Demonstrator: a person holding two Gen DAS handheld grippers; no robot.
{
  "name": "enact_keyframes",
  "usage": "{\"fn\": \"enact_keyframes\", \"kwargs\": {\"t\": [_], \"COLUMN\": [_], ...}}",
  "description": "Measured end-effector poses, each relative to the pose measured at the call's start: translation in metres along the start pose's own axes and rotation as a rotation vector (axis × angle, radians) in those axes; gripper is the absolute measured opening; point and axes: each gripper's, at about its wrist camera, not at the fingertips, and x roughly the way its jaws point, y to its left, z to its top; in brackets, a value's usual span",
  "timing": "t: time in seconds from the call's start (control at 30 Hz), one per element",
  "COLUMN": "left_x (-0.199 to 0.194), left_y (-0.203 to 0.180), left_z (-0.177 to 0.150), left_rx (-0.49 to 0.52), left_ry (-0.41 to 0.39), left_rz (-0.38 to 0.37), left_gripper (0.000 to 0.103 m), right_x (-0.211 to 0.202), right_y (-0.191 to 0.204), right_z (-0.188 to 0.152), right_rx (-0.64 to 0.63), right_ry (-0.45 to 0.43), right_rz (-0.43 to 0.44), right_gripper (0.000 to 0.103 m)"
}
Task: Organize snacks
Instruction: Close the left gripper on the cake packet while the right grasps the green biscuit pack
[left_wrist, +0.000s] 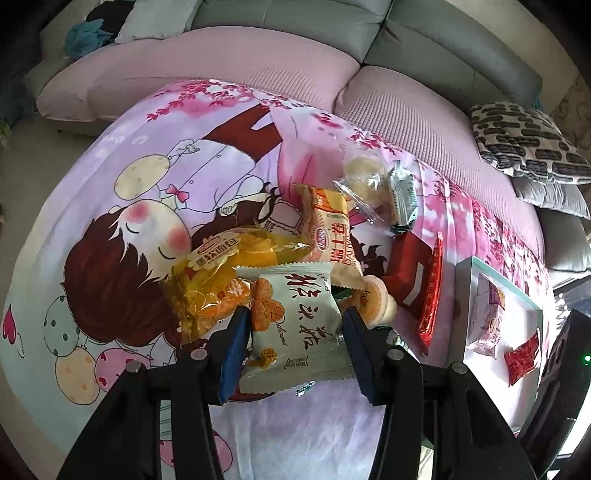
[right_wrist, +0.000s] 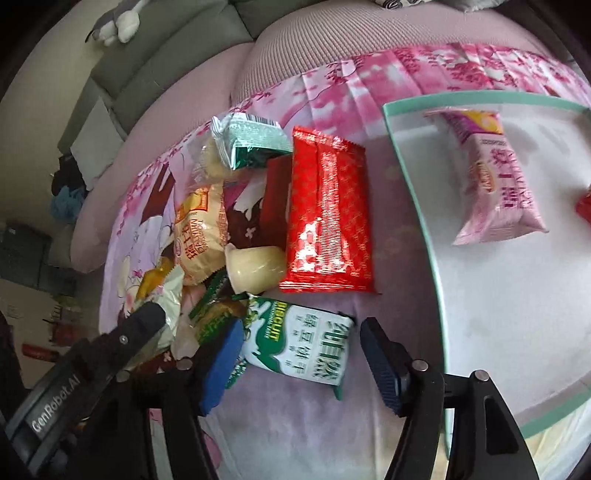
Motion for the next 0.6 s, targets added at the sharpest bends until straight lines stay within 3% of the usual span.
{"fn": "enact_keyframes", "kwargs": {"t": [0.23,0.6], "left_x": [0.002,0.009], "left_y": [0.003,0.003], "left_z": [0.001,-0.001], "left_rx": [-0.010,-0.007], "left_ry": [0.006,0.023], "left_rz": [-0.007,0.008], "left_gripper": [0.053,0.053], "right_x": [0.012,0.028], "right_y": [0.008,0.031], "right_z": [-0.003,-0.011], "right_rx": [-0.014,-0.158], "right_ry": [0.007,-0.016], "right_rz": [-0.017,-0.174], "right_gripper": [0.078,0.078]}}
